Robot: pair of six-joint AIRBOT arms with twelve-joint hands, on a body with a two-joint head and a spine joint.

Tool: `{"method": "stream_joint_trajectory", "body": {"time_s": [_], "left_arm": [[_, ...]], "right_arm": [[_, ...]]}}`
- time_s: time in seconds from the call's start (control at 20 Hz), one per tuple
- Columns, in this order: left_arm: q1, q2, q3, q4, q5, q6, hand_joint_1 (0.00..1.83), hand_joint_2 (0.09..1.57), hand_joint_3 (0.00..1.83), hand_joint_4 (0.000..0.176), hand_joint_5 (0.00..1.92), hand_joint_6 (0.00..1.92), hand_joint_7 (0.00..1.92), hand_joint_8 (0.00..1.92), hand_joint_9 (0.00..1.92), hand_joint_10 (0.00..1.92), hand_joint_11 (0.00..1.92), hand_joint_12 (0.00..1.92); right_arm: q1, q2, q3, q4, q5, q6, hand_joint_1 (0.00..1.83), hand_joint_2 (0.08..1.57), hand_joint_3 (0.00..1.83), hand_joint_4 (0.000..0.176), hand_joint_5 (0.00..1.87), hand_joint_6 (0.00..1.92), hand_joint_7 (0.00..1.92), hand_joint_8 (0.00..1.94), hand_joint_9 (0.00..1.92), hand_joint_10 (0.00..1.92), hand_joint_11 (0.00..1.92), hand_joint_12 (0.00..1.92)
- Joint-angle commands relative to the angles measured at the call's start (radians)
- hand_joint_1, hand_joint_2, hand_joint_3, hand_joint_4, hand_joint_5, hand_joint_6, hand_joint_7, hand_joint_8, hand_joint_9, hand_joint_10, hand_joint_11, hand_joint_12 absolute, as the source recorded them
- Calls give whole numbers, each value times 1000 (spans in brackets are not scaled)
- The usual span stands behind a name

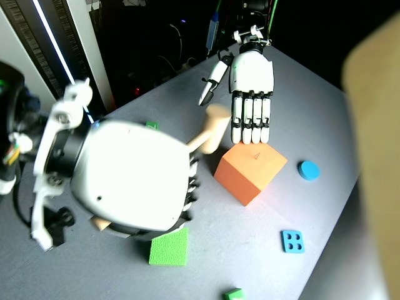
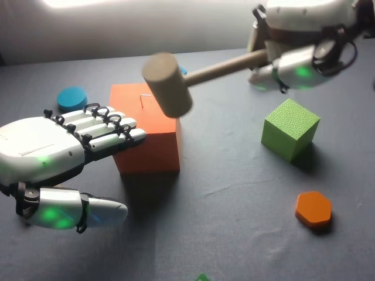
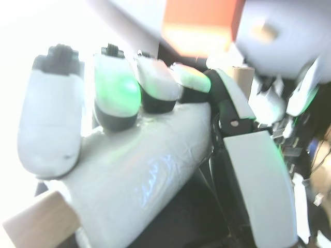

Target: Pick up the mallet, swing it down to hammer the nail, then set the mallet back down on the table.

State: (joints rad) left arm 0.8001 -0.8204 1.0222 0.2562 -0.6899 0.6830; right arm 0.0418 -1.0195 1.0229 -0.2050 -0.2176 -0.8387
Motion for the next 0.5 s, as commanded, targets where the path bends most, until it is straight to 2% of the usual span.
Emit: {"method": "stream_joint_trajectory", "body": {"time_s": [0.0, 0.15, 0.25, 0.3, 0.4, 0.45], "left_arm": [[-5, 0, -1, -13, -80, -6, 0, 1187, 0, 0, 7, 2, 14, 4, 6, 2, 15, 7], [-7, 0, -2, -13, -81, -7, 0, 1189, 0, 0, 1, 0, 2, 0, 0, 0, 3, 1], [-7, 0, -1, -13, -81, -7, 0, 1193, 2, 0, 22, 8, 23, 9, 14, 5, 25, 11], [-7, 0, -1, -13, -81, -7, 0, 1191, 0, 0, 19, 6, 21, 7, 11, 4, 24, 11], [-6, 0, 0, -13, -81, -7, 0, 1199, 4, 0, 8, 1, 12, 2, 5, 1, 4, 3], [-6, 0, 0, -13, -81, -7, 0, 1200, 4, 0, 7, 0, 10, 1, 0, 0, 0, 0]], "right_arm": [[23, -7, 11, -3, 133, 10, 602, 1567, 4, 176, 1281, 1921, 1527, 1941, 1705, 1921, 1891, 1921], [35, -72, 65, -2, 127, 18, 453, 1571, 25, 176, 1229, 1921, 1489, 1941, 1697, 1921, 1885, 1921], [31, -109, 105, -1, 165, 18, 442, 1571, 24, 176, 1203, 1921, 1465, 1941, 1692, 1921, 1878, 1921], [22, -126, 127, 0, 203, 18, 443, 1571, 24, 176, 1198, 1921, 1464, 1941, 1682, 1921, 1869, 1921], [-3, -150, 159, 2, 280, 9, 277, 1571, 34, 175, 1131, 1921, 1417, 1941, 1671, 1921, 1857, 1921], [-28, -156, 166, 1, 358, -31, 190, 1571, 49, 176, 1134, 1921, 1415, 1941, 1673, 1921, 1856, 1921]]}}
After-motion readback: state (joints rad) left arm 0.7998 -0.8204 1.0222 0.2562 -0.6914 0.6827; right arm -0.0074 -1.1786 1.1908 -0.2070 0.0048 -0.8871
